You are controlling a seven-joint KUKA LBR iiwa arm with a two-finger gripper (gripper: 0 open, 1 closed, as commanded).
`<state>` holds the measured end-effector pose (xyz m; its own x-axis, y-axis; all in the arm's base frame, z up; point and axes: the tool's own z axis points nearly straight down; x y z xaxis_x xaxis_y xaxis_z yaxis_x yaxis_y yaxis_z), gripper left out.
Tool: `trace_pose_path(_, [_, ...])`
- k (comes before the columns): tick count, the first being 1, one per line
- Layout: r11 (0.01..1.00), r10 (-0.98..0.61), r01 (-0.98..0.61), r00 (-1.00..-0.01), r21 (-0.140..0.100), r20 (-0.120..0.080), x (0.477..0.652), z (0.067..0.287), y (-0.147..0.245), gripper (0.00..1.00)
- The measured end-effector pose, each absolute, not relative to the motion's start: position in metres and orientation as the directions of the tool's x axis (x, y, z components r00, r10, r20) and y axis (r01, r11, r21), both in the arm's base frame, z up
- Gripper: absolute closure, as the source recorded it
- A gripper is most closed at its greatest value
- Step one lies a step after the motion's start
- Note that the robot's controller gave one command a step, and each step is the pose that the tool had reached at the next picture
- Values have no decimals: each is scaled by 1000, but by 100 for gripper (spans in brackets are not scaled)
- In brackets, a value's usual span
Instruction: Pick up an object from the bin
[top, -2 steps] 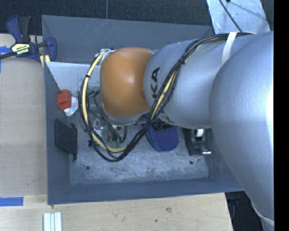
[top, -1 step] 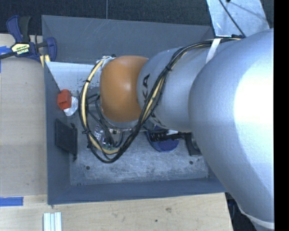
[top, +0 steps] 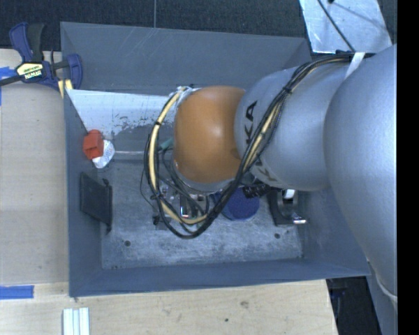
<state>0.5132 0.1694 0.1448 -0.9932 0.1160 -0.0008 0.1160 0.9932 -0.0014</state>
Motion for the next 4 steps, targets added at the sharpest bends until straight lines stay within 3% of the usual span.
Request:
trace_pose_path(1, [993, 116, 116, -993, 0, 0, 513, 144, 171, 0])
trace_pose_path(2, [1000, 29, 29, -1000, -4, 4, 507, 66, 104, 0])
trace_pose_path(3, [993, -120, -120, -993, -1, -12, 545, 155, 92, 0])
trace_pose_path(4, [970, -242, -242, -970, 2, -2, 587, 67, 158, 0])
